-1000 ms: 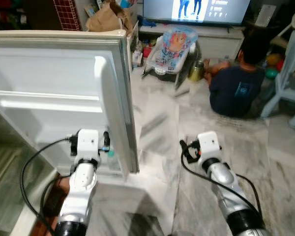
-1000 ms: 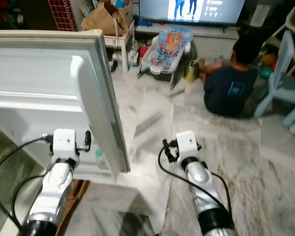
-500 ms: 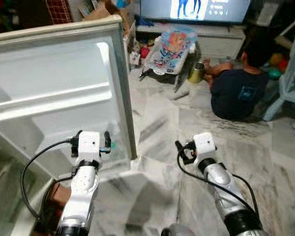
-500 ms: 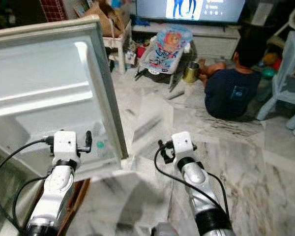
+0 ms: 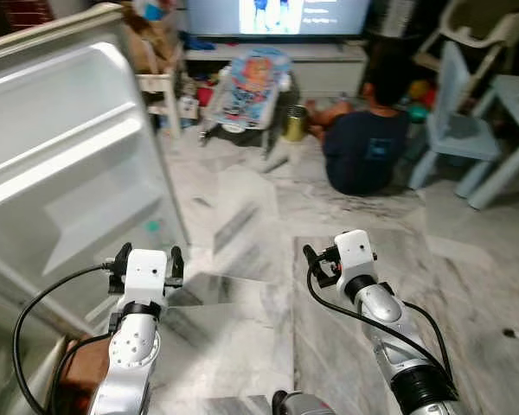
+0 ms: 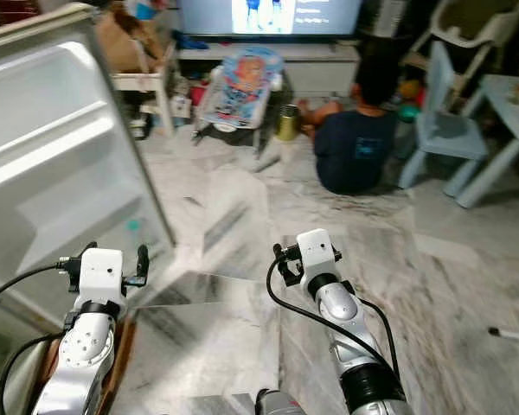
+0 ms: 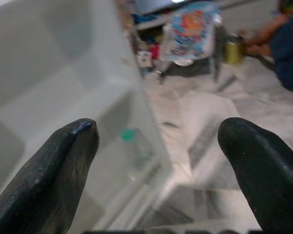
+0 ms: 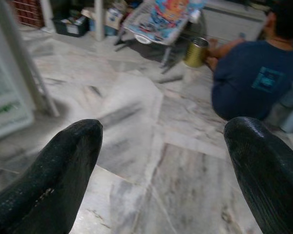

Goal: Restocking fridge

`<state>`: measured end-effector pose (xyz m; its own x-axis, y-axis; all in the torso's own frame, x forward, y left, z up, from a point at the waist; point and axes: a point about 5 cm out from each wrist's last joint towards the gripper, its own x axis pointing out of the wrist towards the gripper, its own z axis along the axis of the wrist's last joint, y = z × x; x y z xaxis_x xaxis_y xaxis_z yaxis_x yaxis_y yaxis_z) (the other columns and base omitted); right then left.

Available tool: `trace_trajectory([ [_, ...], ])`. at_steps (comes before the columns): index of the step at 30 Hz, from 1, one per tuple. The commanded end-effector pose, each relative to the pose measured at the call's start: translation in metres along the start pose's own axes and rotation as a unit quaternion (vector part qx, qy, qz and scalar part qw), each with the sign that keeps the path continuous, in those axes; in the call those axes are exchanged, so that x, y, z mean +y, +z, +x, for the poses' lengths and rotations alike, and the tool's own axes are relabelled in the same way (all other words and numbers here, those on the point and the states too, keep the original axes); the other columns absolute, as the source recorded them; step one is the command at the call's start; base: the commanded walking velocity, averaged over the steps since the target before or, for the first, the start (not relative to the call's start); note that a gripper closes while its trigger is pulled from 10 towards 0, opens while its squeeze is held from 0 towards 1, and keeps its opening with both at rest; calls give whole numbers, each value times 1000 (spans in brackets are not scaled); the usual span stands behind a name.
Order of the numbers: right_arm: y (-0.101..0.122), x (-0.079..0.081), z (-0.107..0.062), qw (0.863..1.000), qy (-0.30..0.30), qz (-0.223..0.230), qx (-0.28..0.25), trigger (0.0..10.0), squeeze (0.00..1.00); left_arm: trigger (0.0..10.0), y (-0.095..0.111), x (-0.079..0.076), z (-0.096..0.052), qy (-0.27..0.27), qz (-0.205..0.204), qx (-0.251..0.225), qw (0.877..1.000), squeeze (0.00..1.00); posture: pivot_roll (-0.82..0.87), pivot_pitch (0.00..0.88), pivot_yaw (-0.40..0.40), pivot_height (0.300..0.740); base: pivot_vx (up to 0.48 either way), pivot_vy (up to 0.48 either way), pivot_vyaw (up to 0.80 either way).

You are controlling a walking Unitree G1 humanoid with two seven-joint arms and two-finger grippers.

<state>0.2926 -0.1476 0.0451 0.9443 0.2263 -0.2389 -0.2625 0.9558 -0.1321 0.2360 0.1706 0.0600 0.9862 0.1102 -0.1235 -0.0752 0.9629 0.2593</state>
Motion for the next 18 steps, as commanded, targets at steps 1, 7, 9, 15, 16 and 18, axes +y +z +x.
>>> trace_trajectory([
  [1, 9, -2, 2, 1000, -7, 1, -18, 10000, 0, 10000, -2, 3, 0, -1, -1, 6, 1000, 0, -23, 70, 15, 740, 0, 0, -800],
  [7, 2, 3, -3, 1000, 0, 2, -8, 10000, 0, 10000, -7, 5, 7, 14, -14, 25, 999, 0, -52, 57, 7, 740, 0, 0, -800],
  [9, 4, 2, -3, 1000, 0, 3, -8, 10000, 0, 10000, -7, 5, 12, 18, -21, 28, 999, 0, -51, 58, 0, 740, 0, 0, -800],
  [15, 11, 0, 1, 1000, -5, 2, -25, 10000, 0, 10000, 1, 0, 14, 15, -24, 17, 999, 0, -45, 45, 9, 740, 0, 0, -800],
  [16, 11, 0, 1, 1000, -5, 2, -25, 10000, 0, 10000, 1, 0, 14, 15, -24, 17, 999, 0, -45, 45, 9, 740, 0, 0, -800],
  [18, 15, -5, 3, 999, -28, 10, -34, 10000, 0, 10000, 1, -1, 15, 13, -25, 14, 1000, 0, -58, 52, 24, 740, 0, -285, -800],
])
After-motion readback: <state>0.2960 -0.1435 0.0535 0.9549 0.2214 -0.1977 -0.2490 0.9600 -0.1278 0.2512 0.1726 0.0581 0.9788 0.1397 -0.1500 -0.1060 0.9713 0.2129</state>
